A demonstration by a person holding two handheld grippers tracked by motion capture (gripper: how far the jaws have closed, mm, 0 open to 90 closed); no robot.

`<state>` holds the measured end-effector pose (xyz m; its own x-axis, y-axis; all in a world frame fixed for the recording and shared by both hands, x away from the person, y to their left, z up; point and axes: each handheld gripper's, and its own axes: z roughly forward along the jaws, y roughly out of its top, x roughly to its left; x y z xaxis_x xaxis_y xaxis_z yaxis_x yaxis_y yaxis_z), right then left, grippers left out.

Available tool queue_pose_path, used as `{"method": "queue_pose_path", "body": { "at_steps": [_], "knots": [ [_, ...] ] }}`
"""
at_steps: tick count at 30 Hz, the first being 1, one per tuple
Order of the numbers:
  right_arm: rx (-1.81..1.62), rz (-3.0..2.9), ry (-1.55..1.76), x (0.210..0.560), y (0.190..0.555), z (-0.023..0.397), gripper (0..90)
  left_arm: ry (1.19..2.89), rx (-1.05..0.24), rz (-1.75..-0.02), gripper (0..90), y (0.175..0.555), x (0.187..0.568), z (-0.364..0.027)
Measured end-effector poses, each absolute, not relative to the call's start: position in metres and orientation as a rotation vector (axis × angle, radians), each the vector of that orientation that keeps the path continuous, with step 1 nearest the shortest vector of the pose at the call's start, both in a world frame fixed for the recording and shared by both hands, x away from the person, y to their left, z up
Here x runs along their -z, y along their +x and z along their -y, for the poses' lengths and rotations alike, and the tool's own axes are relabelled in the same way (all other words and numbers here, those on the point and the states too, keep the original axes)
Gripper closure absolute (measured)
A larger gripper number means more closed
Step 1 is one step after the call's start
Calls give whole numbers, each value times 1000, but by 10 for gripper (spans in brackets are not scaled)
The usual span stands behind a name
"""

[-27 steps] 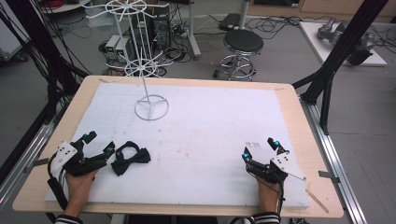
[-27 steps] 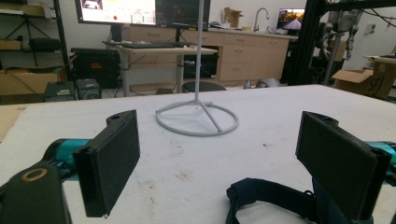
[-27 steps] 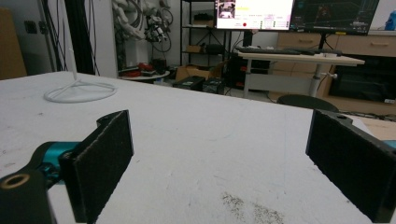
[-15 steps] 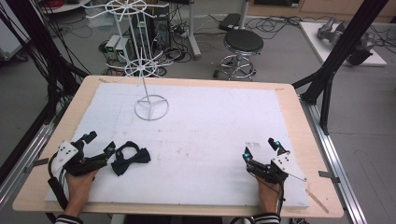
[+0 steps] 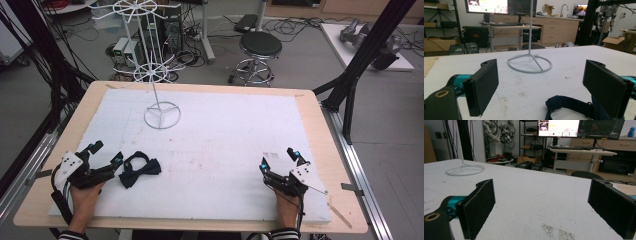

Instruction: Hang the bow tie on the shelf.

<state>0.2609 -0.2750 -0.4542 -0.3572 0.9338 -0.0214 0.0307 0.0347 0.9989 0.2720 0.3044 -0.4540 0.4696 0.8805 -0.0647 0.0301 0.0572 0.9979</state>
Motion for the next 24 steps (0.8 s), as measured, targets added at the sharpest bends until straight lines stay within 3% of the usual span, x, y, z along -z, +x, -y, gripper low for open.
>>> {"method": "queue_pose_path", "body": {
  "at_steps": [12,24],
  "knots": [
    [-1434,-1514,1020,454,261,275,65,1417,-782,-892,138,276,444,-304],
    [-1426,-1518,1028,454,261,275,65,1657,-743,-888,138,293,417,-296]
  ]
}}
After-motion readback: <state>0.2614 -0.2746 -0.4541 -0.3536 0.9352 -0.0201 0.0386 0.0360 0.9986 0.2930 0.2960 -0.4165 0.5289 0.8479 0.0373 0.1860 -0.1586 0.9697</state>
